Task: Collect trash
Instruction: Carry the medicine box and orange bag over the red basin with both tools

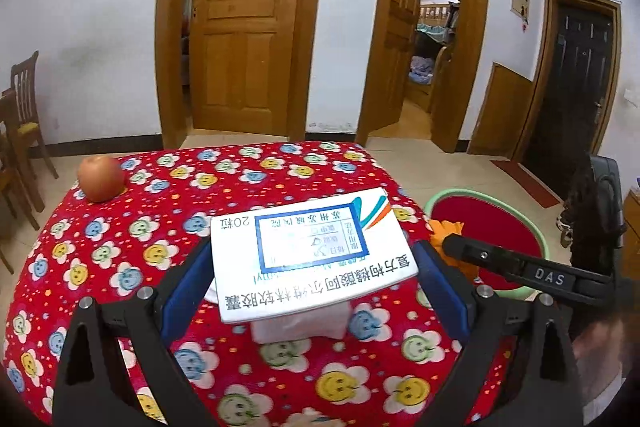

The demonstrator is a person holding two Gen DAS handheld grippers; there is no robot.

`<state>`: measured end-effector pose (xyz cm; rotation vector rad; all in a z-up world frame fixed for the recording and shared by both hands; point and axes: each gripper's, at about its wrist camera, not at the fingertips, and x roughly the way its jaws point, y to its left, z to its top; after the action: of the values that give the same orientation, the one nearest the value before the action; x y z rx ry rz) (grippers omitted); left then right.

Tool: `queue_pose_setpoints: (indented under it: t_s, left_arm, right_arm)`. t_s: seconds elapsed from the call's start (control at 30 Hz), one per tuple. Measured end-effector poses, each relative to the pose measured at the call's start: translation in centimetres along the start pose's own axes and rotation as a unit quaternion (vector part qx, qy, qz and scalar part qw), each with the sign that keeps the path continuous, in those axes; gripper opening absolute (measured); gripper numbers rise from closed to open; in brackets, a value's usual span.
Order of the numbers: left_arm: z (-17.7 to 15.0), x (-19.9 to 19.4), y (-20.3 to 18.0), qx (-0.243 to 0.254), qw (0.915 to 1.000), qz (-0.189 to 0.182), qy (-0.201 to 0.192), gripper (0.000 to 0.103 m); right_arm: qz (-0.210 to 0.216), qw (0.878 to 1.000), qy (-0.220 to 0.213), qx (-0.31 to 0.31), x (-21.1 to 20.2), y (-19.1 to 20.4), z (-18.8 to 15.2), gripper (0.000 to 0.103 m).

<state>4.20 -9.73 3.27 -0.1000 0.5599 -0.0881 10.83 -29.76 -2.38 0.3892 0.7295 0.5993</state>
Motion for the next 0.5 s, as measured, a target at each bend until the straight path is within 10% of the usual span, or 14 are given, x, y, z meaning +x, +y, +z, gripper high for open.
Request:
queue_pose_setpoints:
  t_s: [0.5]
  left_arm:
    - [0.4, 2.0, -7.8, 0.025, 0.9973, -0.068, 0.013, 0.096]
  right_arm:
    - [-0.021, 0.998, -0.031, 0.048, -3.9, -4.7, 0.1, 0.033]
